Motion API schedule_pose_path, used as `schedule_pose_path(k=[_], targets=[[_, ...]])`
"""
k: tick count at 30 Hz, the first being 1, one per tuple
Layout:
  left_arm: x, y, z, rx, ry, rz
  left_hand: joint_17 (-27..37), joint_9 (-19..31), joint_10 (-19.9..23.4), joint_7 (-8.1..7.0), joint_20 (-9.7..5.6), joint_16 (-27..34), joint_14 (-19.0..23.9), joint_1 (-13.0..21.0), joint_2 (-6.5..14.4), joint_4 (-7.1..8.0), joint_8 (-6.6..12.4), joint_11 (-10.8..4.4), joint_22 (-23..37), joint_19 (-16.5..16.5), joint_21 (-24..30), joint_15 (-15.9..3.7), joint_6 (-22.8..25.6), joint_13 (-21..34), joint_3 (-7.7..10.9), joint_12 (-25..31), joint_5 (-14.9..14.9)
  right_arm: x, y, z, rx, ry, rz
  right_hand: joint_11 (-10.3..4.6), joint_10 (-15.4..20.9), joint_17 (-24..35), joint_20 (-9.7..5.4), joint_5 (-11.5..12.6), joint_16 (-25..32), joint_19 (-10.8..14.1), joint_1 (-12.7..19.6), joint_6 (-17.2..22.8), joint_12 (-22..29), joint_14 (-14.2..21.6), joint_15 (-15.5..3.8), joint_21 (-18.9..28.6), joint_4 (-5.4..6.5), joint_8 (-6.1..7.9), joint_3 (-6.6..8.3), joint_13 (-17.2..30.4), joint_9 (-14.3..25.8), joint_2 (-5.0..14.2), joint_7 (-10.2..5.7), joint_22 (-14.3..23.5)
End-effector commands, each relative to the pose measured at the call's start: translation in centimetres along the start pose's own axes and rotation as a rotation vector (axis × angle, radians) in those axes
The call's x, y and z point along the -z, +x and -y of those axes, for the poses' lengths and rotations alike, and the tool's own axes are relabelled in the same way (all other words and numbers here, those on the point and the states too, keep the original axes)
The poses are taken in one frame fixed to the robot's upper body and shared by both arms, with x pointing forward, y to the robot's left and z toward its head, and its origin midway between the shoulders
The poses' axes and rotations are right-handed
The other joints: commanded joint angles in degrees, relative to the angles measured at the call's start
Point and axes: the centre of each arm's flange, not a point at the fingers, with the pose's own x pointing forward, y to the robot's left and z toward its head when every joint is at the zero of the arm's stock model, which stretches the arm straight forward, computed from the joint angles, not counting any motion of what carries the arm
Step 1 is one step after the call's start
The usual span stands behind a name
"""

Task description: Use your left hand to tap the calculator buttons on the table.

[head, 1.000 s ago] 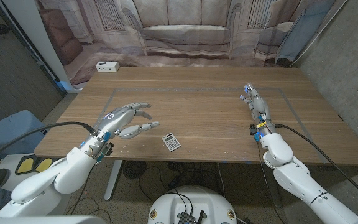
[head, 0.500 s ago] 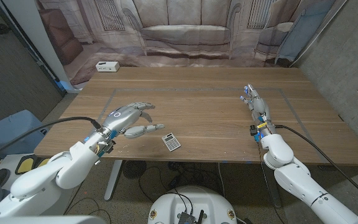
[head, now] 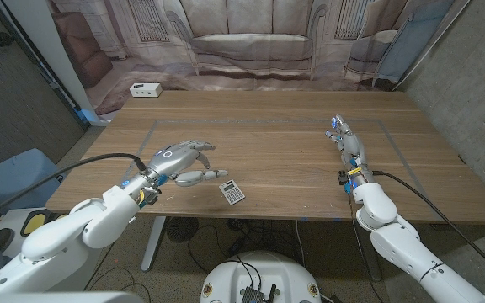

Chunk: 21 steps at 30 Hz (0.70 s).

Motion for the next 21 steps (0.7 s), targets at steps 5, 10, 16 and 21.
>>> schedule_pose_path(k=[5,10,16,21], targets=[[0.3,1.0,0.4,0.016,0.013,0.058,0.2,0.2,0.0,-0.96,0.14,0.2,-0.2,-1.2,0.3,0.82,-1.17,-0.14,0.2,-0.1,0.3,-0.08,-1.1,0.3,-0.04,-0.2,0.5,0.0,0.0,0.6,0.011,0.002,0.004,-0.04,0.2,0.1,0.15,0.0,-0.3,0.2,0.4,0.4,-0.3,0.5,-0.02,-0.1,-0.23,-0.07,0.06,0.3,0.2,0.43,-0.14,0.1],[0.0,1.3,0.6,0.021,0.0,0.092,0.2,0.2,0.1,-1.24,0.22,0.3,0.1,-1.3,0.5,0.92,-1.39,-0.18,0.2,0.2,0.4,-0.15,-1.1,0.3,-0.05,-0.1,0.5,0.0,0.0,0.8,0.003,0.0,0.008,-0.02,0.2,0.1,0.15,-0.1,-0.3,0.2,0.4,0.5,-0.3,0.4,0.01,-0.1,-0.23,-0.06,0.04,0.3,0.2,0.43,-0.16,0.1],[-0.6,1.2,1.1,0.023,0.003,0.113,0.2,0.2,0.5,-1.46,0.31,0.5,0.5,-1.3,0.8,0.98,-1.66,-0.21,0.2,0.4,0.6,-0.22,-1.2,0.3,-0.01,0.1,0.5,-0.1,-0.1,1.2,-0.006,-0.004,0.005,0.05,0.3,0.1,0.17,-0.1,-0.3,0.2,0.3,0.5,-0.3,0.5,0.01,-0.1,-0.24,-0.08,0.0,0.3,0.2,0.44,-0.17,0.1],[-1.1,0.9,1.7,0.033,-0.004,0.121,0.1,0.3,1.2,-1.46,0.21,0.6,0.8,-1.2,1.1,0.96,-1.97,-0.32,0.2,0.8,0.7,-0.33,-1.3,0.3,0.1,0.3,0.6,-0.2,-0.2,1.5,-0.011,-0.006,0.004,0.0,0.2,0.1,0.17,-0.1,-0.3,0.2,0.3,0.5,-0.3,0.5,0.01,-0.1,-0.23,-0.09,-0.02,0.3,0.2,0.44,-0.18,0.1]])
